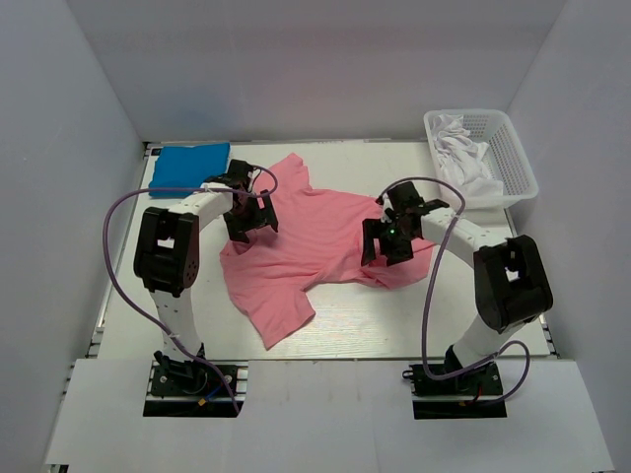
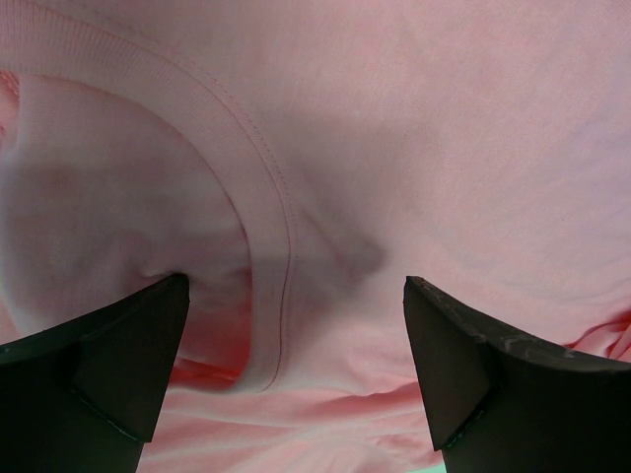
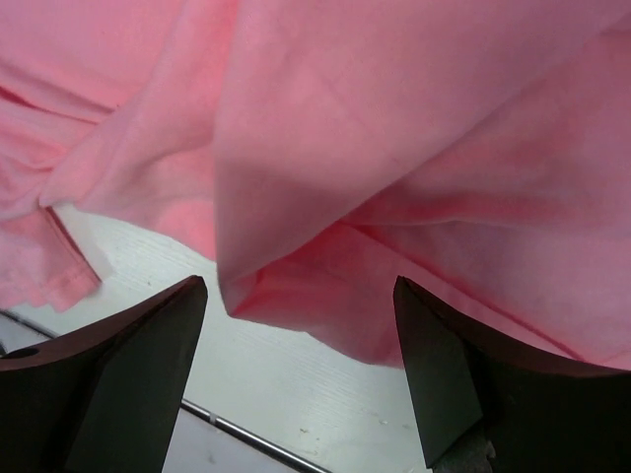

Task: Fold and stack the t-shirts
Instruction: Flatten out the tshirt

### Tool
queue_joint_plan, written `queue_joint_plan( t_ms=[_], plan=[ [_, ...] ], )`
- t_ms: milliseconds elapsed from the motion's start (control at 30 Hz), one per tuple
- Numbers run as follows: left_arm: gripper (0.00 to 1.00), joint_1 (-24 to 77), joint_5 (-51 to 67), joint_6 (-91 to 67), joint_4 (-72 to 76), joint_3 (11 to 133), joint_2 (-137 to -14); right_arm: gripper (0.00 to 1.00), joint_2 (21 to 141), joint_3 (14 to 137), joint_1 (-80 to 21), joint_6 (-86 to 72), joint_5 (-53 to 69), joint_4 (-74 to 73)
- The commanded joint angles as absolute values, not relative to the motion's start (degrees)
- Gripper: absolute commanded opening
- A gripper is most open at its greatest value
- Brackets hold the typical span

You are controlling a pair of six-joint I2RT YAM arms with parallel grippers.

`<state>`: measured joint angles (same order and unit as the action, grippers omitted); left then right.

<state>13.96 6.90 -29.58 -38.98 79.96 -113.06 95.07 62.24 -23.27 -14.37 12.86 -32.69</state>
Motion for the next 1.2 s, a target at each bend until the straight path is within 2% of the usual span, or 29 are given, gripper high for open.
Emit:
queue_joint_plan(
  t_ms=[0, 267, 333, 367, 533, 633, 833, 1000, 1100, 1167],
  plan=[
    [1.00, 13.80, 7.90, -29.88, -38.94, 79.28, -112.24, 0.82, 95.36, 59.68, -21.10, -11.27, 21.48, -26.82],
    [1.00, 13.80, 7.91, -29.88, -38.33, 77.61, -112.24, 0.80, 98.88, 58.62, -20.92, -7.13, 43.94, -20.22],
    [1.00, 13.80, 7.38, -29.88, -38.32, 77.09, -112.24, 0.73, 97.92, 57.92, -21.18, -6.77, 48.32, -19.17],
    [1.00, 13.80, 7.38, -29.88, -38.32, 77.08, -112.24, 0.56, 97.74, 57.75, -20.83, -6.85, 48.60, -18.99],
    [1.00, 13.80, 6.25, -29.88, -37.79, 76.03, -112.24, 0.33, 94.14, 57.40, -19.95, -7.73, 44.22, -21.35],
    [1.00, 13.80, 4.67, -29.88, -38.41, 76.03, -112.24, 0.00, 92.38, 56.78, -18.46, -9.22, 39.93, -23.54],
    [1.00, 13.80, 2.02, -29.88, -39.46, 76.03, -112.24, 0.00, 87.46, 57.04, -13.63, -12.38, 20.51, -36.64],
    [1.00, 13.80, 0.97, -31.19, -41.92, 76.55, -114.16, 0.00, 81.48, 59.84, -10.99, -18.53, -5.04, -50.32],
    [1.00, 13.80, -2.36, -31.82, -43.24, 76.55, -114.87, 0.00, 80.77, 61.69, -8.18, -23.62, -14.11, -59.64],
    [1.00, 13.80, -4.04, -32.43, -43.95, 77.17, -116.09, 0.01, 80.86, 61.61, -6.25, -27.85, -15.38, -63.79]
  ],
)
